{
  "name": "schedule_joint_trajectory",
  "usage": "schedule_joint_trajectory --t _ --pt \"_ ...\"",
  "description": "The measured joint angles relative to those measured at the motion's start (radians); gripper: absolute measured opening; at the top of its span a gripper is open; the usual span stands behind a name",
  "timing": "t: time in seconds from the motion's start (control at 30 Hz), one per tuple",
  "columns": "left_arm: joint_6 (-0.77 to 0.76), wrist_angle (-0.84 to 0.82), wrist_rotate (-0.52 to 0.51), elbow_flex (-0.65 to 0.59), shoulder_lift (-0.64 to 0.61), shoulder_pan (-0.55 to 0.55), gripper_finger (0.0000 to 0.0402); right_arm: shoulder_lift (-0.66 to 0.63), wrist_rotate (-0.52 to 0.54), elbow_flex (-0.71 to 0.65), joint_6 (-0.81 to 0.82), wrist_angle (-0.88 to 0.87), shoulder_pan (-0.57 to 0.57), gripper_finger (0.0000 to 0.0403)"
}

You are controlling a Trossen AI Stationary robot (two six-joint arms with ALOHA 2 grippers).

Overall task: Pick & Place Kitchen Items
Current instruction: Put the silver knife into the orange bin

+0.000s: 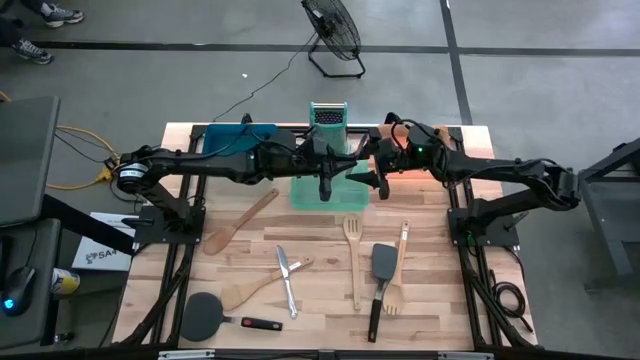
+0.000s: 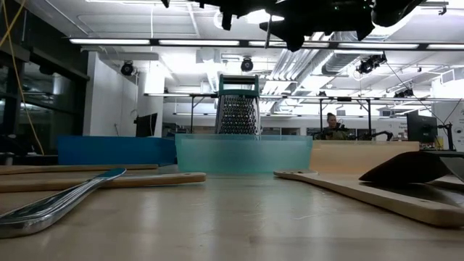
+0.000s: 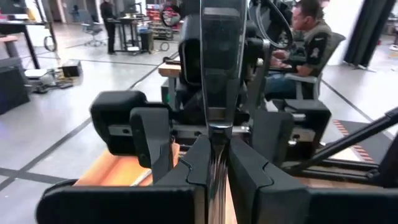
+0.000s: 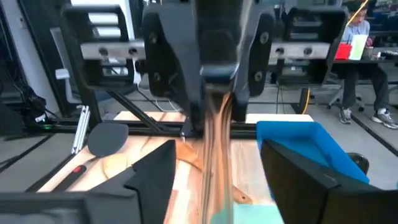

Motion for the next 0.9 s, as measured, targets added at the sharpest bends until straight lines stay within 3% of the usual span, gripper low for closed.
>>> schedule_joint_trajectory --t 0.47,0.9 --pt "0.002 0.012 0.004 0.000 0.000 0.000 0.0025 0.000 -0.011 0.000 -0.008 0.002 0.000 0.0045" --pt "-0.012 0.011 0.004 0.000 0.000 0.000 0.0039 0.000 -0.049 0.000 0.026 0.002 -0.001 0.0044"
